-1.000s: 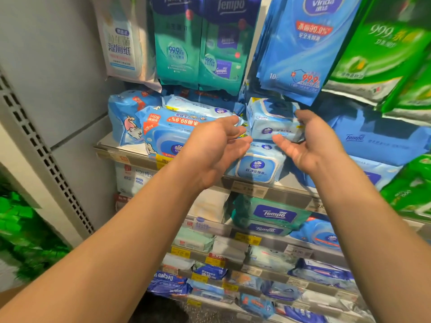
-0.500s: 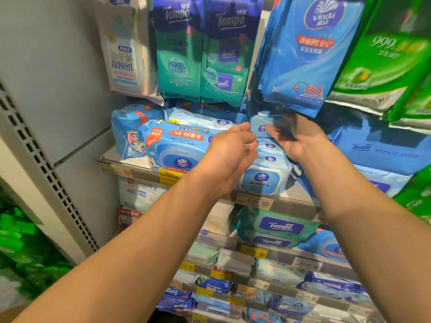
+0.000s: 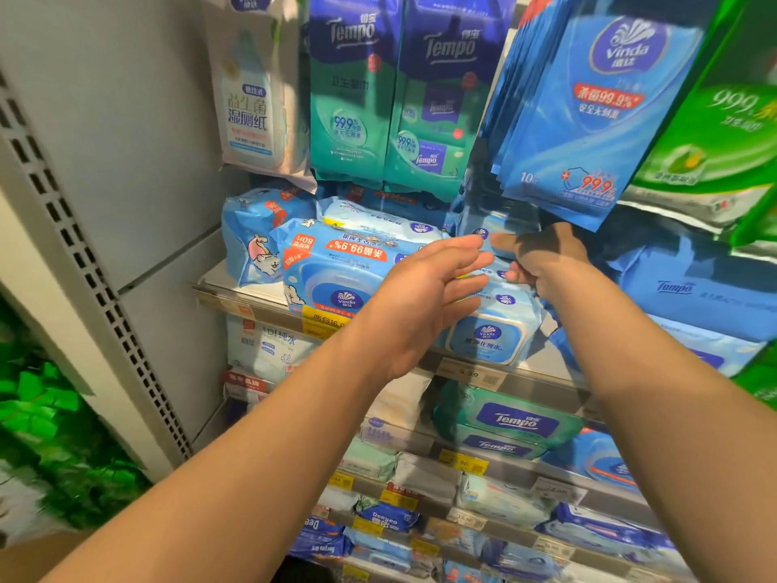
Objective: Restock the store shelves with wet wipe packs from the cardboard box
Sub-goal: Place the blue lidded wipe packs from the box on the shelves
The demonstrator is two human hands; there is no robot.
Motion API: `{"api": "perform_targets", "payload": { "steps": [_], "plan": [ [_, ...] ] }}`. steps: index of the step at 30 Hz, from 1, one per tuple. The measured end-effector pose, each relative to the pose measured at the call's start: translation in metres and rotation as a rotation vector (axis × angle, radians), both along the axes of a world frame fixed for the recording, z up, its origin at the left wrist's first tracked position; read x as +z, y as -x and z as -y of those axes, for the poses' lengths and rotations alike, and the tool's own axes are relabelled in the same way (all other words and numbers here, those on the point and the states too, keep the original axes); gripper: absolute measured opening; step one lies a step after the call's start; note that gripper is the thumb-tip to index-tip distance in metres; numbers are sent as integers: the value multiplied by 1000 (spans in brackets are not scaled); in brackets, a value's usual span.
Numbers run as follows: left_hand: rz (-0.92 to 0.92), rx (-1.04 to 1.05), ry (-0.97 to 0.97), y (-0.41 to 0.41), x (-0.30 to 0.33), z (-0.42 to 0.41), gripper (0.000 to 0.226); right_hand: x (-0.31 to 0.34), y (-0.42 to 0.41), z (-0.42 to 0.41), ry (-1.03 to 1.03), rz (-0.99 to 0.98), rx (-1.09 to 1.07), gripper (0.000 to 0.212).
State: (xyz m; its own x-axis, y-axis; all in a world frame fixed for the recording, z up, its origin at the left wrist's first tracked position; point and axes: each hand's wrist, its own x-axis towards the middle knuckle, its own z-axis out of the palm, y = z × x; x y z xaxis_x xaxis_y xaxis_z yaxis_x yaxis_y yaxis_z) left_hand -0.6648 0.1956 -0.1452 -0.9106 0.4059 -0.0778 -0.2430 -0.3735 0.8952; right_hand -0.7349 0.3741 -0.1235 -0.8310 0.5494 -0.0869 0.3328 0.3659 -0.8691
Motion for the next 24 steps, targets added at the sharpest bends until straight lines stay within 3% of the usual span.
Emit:
{"api": "perform_targets", "payload": {
  "steps": [3, 7, 9, 11, 12, 17, 21, 24],
  "plan": [
    [-6, 1, 18, -2, -1, 5, 27, 0, -11, 6, 49, -82, -38, 13],
    [-28, -5, 59, -7, -1, 8, 23, -3, -34, 11, -73, -198, -14, 17],
    [-39, -18, 75, -10, -3, 10, 27, -4, -48, 16, -269, -166, -22, 6],
    [-43, -26, 83, -12, -6, 13, 38, -8, -59, 17, -452, -87, -20, 39],
    [-52, -28, 85, -14, -8, 14, 38, -10, -64, 17, -503, -64, -4, 47],
    [-140, -2, 148, -29, -22, 25, 28, -27, -105, 17, -673, -18, 190, 54],
    [-321, 72, 349, -62, -27, 39, 64, -36, -141, 20, -751, -8, 277, 57],
    [-456, 109, 544, -92, -29, 50, 65, -41, -168, 26, -769, 26, 319, 61]
  ]
}}
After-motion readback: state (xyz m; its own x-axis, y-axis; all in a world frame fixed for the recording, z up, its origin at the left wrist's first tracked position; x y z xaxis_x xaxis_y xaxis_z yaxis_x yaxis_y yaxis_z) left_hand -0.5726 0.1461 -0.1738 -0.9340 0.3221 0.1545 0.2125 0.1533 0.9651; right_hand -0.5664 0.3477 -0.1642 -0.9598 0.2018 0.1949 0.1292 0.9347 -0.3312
